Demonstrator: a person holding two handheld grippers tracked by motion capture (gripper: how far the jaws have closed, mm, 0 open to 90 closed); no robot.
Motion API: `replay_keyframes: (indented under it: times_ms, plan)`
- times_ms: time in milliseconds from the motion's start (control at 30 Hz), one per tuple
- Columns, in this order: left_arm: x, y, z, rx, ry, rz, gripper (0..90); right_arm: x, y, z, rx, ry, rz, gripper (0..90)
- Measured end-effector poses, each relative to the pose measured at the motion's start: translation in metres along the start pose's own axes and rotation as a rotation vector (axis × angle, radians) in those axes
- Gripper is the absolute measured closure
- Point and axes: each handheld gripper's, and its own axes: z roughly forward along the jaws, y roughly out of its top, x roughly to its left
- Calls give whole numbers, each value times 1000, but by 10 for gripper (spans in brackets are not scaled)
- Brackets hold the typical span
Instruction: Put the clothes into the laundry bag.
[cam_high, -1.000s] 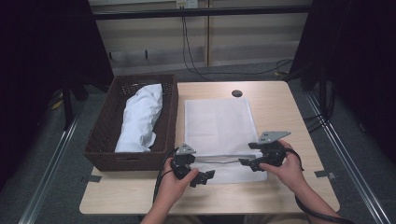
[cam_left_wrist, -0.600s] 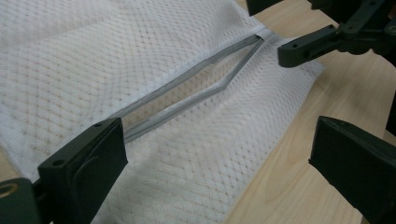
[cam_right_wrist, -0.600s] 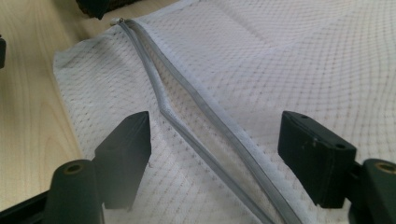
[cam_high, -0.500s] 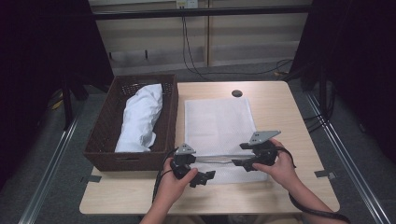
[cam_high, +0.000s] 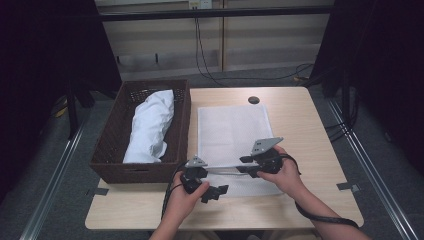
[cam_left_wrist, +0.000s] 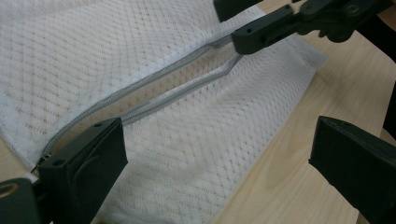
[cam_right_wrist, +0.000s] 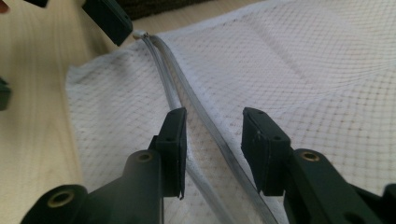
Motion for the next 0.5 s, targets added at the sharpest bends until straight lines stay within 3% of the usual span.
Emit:
replay_keyframes:
  times_ms: [267, 433, 500]
  plan:
    - [0, 1, -1, -10, -7, 4, 34, -1, -2, 22, 73, -20, -26, 663]
    - [0, 1, -2, -5, -5, 8, 34, -4, -6, 32, 96, -18, 13, 718]
    - [1, 0, -2, -2, -6, 4, 35, -6, -6, 30, 117, -34, 1, 774]
